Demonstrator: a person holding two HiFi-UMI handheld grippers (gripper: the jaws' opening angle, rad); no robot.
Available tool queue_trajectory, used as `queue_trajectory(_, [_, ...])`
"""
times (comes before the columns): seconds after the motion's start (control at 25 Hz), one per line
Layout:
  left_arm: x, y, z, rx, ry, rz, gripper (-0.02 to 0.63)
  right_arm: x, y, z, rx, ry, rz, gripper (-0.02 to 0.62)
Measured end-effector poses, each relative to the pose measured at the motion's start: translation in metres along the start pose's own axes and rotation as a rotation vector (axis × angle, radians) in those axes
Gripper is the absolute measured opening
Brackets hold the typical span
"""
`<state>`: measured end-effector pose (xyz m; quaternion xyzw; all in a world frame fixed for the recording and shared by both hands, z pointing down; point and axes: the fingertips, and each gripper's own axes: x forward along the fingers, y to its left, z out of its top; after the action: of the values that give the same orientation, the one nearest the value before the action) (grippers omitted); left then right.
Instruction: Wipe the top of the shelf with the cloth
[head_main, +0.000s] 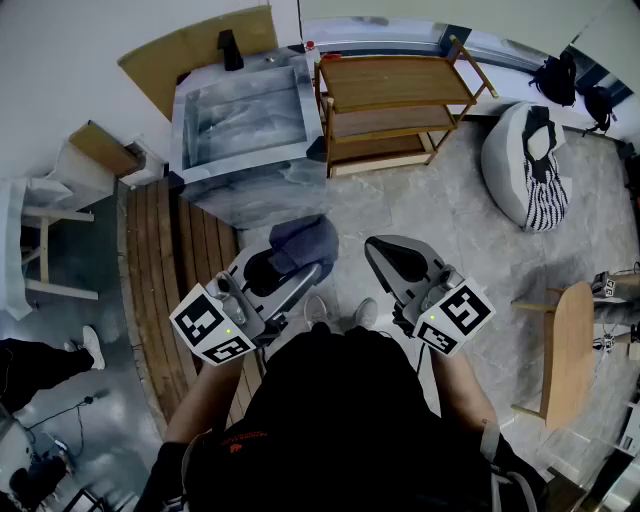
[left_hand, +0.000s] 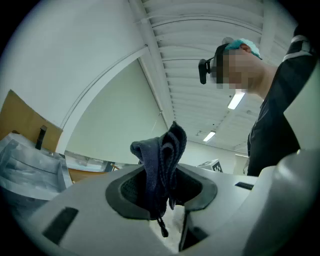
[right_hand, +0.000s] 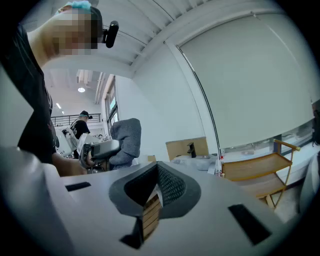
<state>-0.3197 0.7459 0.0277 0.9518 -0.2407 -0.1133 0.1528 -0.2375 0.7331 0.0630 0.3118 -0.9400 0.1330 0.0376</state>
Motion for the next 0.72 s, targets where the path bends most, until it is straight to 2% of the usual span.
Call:
queue_trajectory(0.44, [0.01,-0.003,-0.005,-0.01,0.001,0.004,0.147,-0.012,-0.014,0.005,0.015,-0.036,-0.039,0.005])
queue_trajectory(0.72, [0.031,-0.011,-0.019,-0.013,0.013,0.028,0.147,-0.034,-0.028,0.0,0.02,-0.029,-0.019,0.005])
